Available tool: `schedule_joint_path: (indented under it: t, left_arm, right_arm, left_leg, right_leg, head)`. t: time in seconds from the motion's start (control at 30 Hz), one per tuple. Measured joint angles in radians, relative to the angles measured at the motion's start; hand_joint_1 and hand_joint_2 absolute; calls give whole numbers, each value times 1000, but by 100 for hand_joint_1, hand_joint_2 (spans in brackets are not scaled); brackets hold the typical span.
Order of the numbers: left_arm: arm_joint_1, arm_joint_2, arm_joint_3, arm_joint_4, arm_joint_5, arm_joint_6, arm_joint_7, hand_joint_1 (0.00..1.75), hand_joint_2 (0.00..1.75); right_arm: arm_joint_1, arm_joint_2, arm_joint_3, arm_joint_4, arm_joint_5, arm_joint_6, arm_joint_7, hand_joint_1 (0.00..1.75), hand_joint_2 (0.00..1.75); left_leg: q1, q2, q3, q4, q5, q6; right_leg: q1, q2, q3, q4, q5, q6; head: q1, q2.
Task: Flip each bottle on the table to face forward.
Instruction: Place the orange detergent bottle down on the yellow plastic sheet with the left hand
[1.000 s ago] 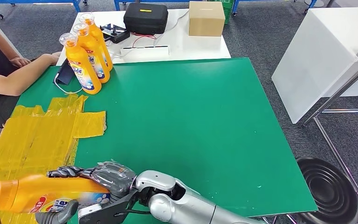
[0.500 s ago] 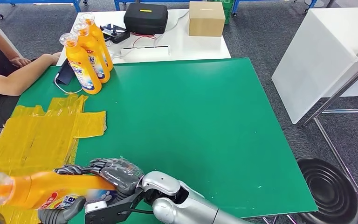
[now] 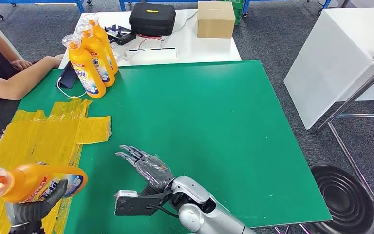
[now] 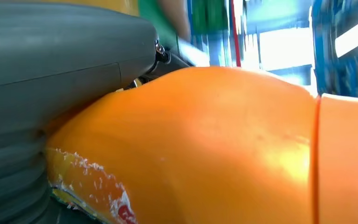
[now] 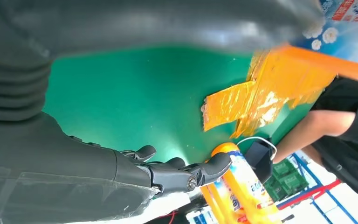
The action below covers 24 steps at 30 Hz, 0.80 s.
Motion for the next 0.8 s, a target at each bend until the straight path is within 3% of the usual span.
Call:
schedule_joint_path:
  t: [0.1,0.2,0.27,0.4,0.77,0.8]
  left_arm:
    - [-30,1,8,17,-277,311,-11,175,175]
    - [-54,14,9,61,-639,645,28,175,175]
    - [-61,27,10,104,-839,757,66,175,175]
    - [-64,37,32,164,-1070,793,91,175,175]
    - [-64,57,42,263,-1190,797,155,175,175]
    - [-62,63,35,272,-1201,797,165,144,175]
  right_arm:
    - [9,-10,-7,-19,-5,-9,0,0,0]
    - [12,-24,-8,-40,-30,-14,-2,0,0]
    - [15,-39,-8,-60,-49,-19,-6,0,0]
    - [23,-73,-9,-106,-75,-26,-9,0,0]
    - [32,-121,-15,-162,-91,-27,-9,0,0]
    - [33,-124,-16,-164,-93,-27,-9,0,0]
  left_leg:
    - [0,0,0,0,0,0]
    - [0,0,0,0,0,0]
    - [0,0,0,0,0,0]
    - [0,0,0,0,0,0]
    - [0,0,0,0,0,0]
    - [0,0,0,0,0,0]
  right_leg:
    - [0,0,0,0,0,0]
    - [0,0,0,0,0,0]
    - [-1,0,0,0,0,0]
    - [-1,0,0,0,0,0]
    - [0,0,0,0,0,0]
    - [0,0,0,0,0,0]
  head:
    - [0,0]
    - [0,0]
    - [0,0]
    - [0,0]
    - [0,0]
    - [0,0]
